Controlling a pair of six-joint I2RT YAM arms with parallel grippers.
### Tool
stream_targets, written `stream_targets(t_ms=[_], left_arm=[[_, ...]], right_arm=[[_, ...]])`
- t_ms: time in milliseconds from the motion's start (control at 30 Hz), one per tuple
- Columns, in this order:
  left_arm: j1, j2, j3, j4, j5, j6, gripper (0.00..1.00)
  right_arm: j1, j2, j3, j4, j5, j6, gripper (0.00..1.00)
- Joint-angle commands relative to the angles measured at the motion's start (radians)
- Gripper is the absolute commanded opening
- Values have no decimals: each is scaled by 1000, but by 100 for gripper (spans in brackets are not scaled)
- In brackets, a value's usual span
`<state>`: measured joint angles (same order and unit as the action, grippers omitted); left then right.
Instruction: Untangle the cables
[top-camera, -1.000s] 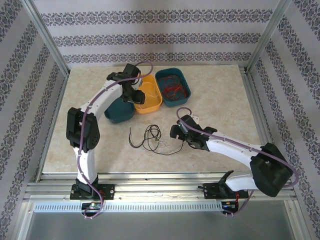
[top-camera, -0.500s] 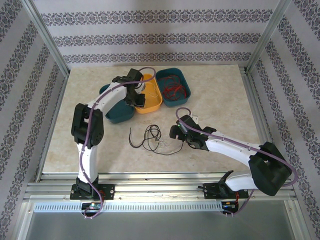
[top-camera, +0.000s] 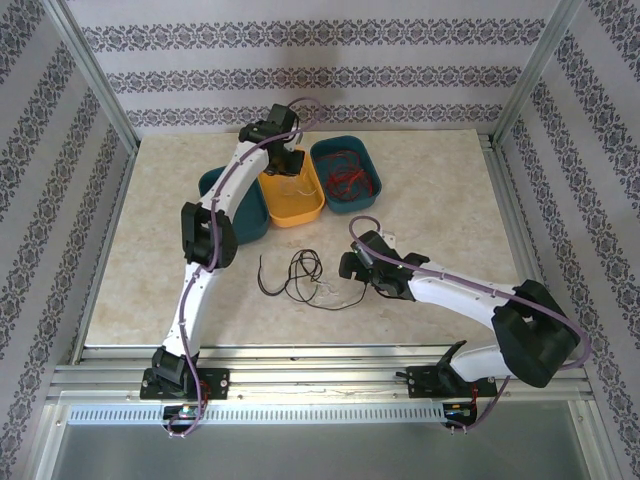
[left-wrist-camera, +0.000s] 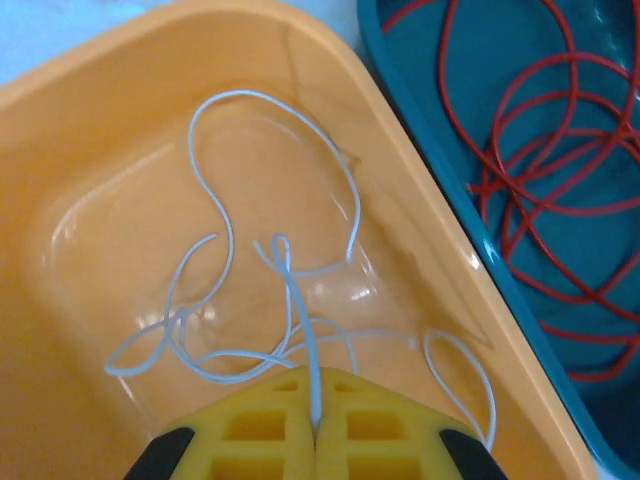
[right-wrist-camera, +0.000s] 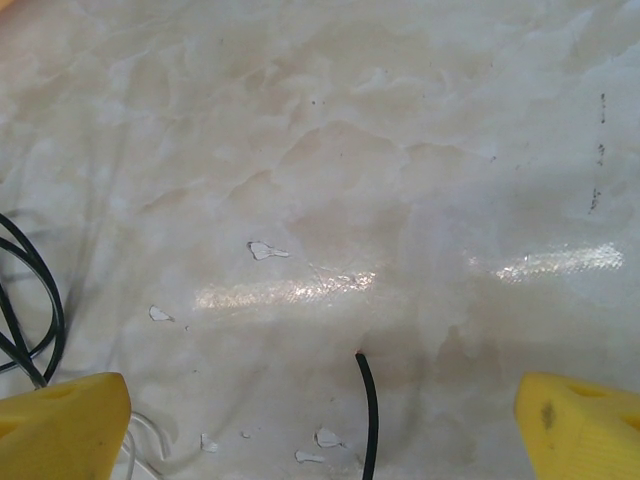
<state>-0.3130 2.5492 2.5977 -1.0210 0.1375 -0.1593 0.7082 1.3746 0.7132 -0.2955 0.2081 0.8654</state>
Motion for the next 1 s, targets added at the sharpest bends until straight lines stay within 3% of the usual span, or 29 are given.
stream_targets(t_ms=[0,300,567,967], left_arm=[[41,69,67,-91,3,17,0],[61,114,34,62,80,-27,2],[59,61,22,42,126,-53,25],[56,-225,-172,71,40,-77,64]], right_arm=[[-13,19,30,4,-6,6,98],[-12,89,94,-4,-29,-5,98],[1,61,99,-4,-4,-27,98],[95,-63,127,-105,81,-108,98]])
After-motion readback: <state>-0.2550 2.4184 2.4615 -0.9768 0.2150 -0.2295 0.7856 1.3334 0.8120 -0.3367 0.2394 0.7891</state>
